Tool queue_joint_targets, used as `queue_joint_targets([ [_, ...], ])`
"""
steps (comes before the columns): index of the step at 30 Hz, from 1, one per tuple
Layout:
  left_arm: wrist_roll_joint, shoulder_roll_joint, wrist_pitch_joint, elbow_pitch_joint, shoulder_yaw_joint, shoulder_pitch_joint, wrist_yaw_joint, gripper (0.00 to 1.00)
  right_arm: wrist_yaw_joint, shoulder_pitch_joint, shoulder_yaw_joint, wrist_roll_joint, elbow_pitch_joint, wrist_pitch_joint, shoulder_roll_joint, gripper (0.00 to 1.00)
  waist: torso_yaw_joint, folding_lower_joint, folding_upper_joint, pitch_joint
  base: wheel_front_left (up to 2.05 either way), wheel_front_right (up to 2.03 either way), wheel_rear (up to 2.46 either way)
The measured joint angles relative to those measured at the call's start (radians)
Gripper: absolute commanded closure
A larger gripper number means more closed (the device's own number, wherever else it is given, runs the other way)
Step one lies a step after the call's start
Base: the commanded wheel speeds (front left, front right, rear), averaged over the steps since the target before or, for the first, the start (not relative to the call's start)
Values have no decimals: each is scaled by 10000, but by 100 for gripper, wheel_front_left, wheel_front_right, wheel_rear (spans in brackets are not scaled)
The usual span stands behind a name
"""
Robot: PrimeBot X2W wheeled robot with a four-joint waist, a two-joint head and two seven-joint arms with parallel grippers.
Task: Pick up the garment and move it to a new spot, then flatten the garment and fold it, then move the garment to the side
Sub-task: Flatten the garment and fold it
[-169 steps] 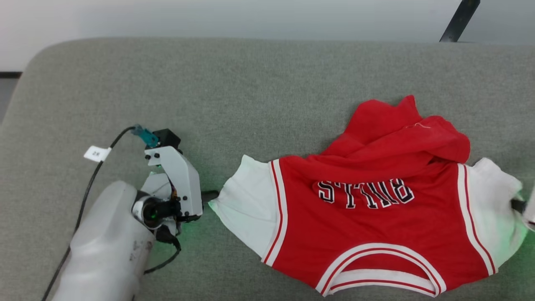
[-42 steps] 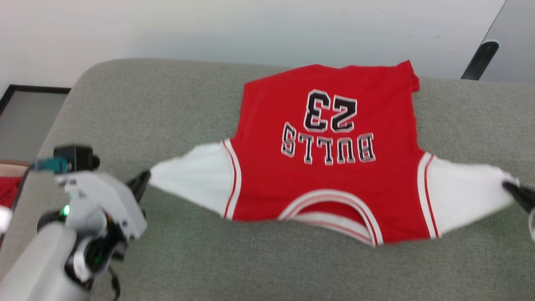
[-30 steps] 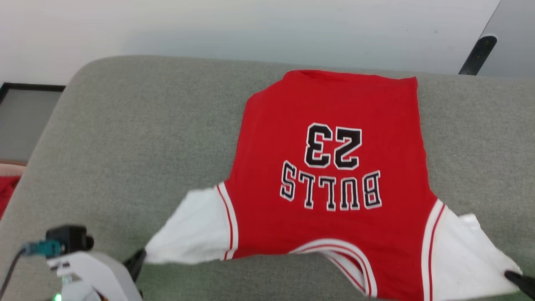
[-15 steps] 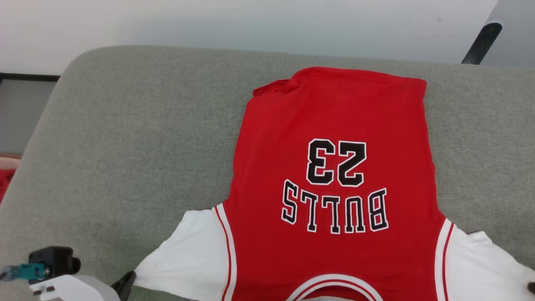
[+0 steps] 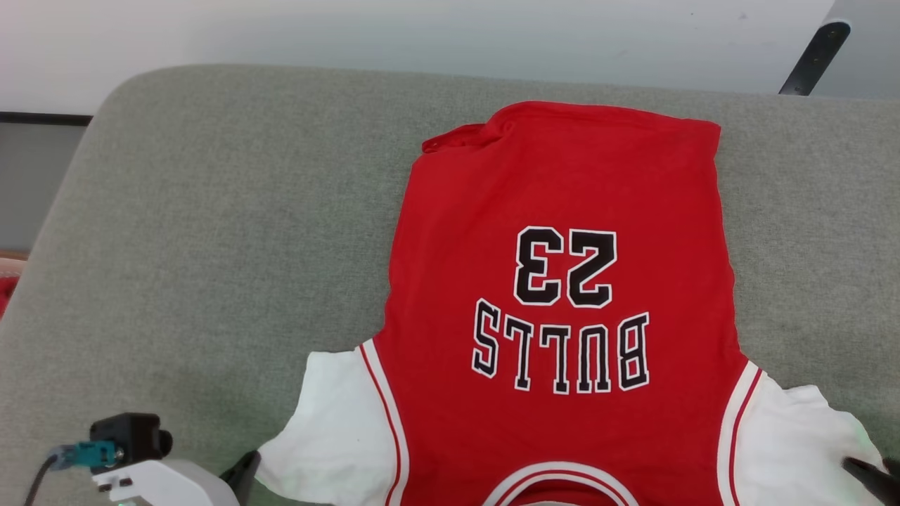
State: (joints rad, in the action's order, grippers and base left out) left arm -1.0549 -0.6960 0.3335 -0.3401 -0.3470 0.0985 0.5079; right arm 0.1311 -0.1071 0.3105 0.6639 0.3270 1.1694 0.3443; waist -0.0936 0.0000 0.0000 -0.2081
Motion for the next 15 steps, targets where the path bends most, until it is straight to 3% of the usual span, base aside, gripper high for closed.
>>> queue_joint_targets([
  [8, 77, 305, -364, 182, -84, -129, -297, 100, 0, 353, 157, 98, 1277, -596, 71, 0, -8, 0, 0, -88, 0, 0, 0],
  [15, 265, 533, -746, 295, -92, -552, -504, 100, 0, 2699, -472, -1141, 1166, -2892, 328, 0, -32, 0, 0, -337, 0, 0, 0],
])
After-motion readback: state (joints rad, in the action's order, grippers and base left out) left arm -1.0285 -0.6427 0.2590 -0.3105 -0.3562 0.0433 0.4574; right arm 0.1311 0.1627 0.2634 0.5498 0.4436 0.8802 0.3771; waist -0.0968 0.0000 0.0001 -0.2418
